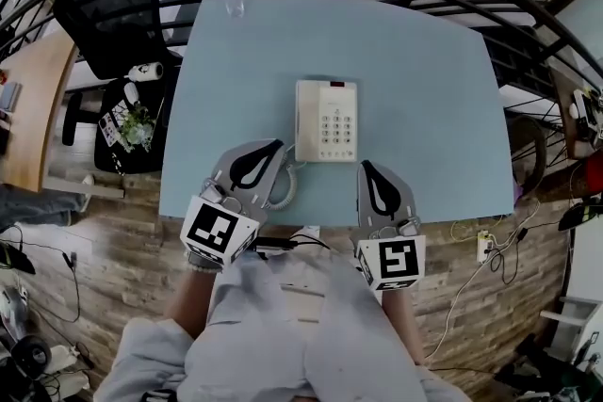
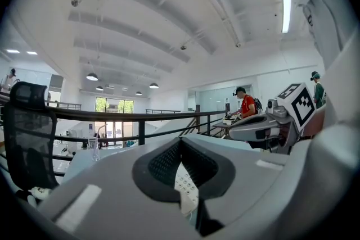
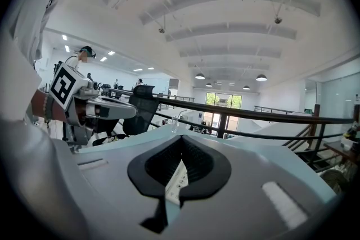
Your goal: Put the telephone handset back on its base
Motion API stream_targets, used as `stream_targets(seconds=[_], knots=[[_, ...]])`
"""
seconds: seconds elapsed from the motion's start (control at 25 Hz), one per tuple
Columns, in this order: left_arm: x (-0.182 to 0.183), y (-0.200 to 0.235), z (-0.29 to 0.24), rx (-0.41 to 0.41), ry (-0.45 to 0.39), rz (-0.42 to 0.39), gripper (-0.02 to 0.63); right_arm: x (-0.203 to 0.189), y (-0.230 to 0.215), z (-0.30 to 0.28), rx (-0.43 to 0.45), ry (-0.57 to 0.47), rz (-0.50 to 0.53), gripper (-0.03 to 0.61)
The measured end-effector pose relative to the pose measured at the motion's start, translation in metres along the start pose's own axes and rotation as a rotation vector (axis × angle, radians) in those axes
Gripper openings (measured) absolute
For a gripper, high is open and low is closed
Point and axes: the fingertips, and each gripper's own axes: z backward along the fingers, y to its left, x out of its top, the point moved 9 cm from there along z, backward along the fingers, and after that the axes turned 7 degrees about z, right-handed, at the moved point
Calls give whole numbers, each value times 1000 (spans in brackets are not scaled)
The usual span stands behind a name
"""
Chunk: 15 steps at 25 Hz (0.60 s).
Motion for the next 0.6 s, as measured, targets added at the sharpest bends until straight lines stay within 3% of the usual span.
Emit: stream_targets(seconds=[0.6], knots=[[-9,-3,-1,-28,48,9,3,-5,0,2,0,25,5,-2]])
